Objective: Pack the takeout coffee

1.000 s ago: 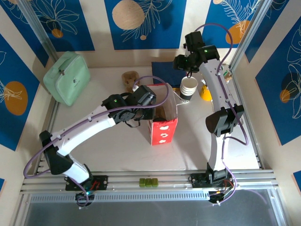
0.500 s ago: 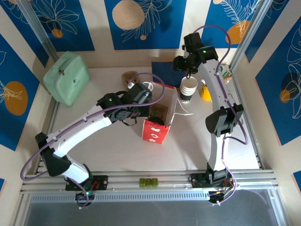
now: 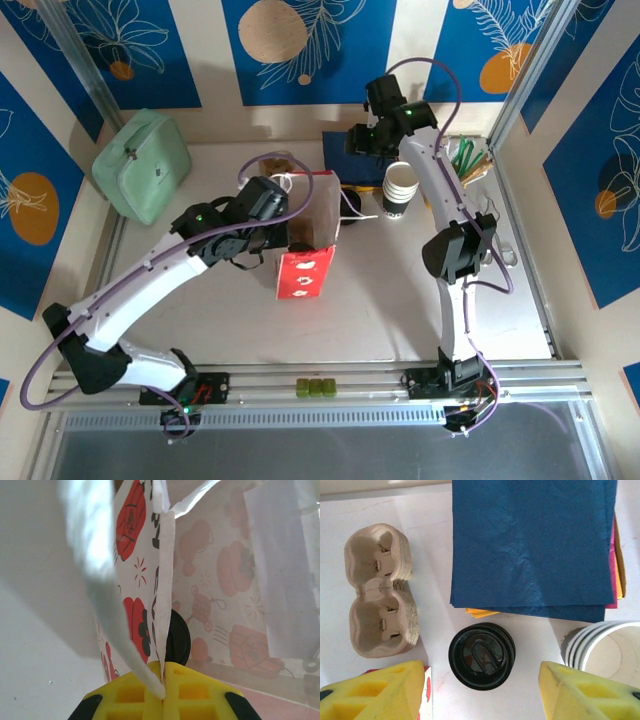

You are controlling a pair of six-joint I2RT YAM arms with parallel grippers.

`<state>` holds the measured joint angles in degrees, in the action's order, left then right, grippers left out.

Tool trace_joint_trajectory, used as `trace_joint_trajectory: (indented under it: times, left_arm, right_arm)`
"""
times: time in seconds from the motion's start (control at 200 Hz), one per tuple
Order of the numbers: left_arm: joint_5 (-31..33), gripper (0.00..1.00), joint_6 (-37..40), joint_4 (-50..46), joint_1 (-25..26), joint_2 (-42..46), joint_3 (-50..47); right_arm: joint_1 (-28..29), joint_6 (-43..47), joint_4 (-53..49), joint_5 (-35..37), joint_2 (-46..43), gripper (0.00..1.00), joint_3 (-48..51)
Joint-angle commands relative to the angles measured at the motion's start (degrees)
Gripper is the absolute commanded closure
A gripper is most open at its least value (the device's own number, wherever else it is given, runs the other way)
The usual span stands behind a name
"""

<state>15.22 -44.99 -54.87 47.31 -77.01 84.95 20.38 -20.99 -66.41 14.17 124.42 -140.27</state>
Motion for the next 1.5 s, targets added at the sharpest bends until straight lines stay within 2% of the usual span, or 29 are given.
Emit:
trace_joint_trajectory:
  times: [0.0,0.205,0.335,0.52,0.7,0.955,1.156,1.361,1.496]
  left_arm:
    - [-2.8,0.93,-0.4,1.6,-1.6,3.0,-2.3]
    - [-5.0,0.81,0.4,2.5,-4.1,6.0,-5.9]
    - [-5.5,0.79,0.8,2.2,-5.5,7.5,-7.0]
    - [-5.5,0.6,1.5,1.2,-6.7,9.2,-6.7]
    - [-4.8,0.52,3.3,0.8,-6.9,10.7,-5.6]
    - [-2.0,0.49,6.0,2.3,-6.9,14.9,-5.8]
    - [-1.1,0.46,7.8,3.4,-6.9,15.7,-6.1]
    - [-3.3,0.44,10.5,5.2,-6.9,14.7,-5.9]
    - [-5.1,0.43,13.1,6.7,-6.9,14.7,-6.1]
  right_arm:
    - [1.0,0.3,-0.6,1.4,2.5,0.38,-2.9]
    - [2.0,0.5,-0.3,2.3,6.0,0.38,-5.5]
    - [2.9,0.9,0.9,4.2,7.7,0.38,-6.2]
    - [4.5,2.0,3.0,9.7,10.3,0.36,-7.2]
    - [5.3,3.1,4.7,14.1,13.3,0.31,-8.6]
    - [5.2,4.8,5.3,16.1,19.3,0.31,-14.0]
    - [5.1,5.6,6.8,18.8,22.1,0.32,-14.6]
    - [4.0,5.3,7.7,18.7,24.7,0.32,-15.6]
    - [3.3,4.2,8.0,16.2,25.3,0.32,-16.0]
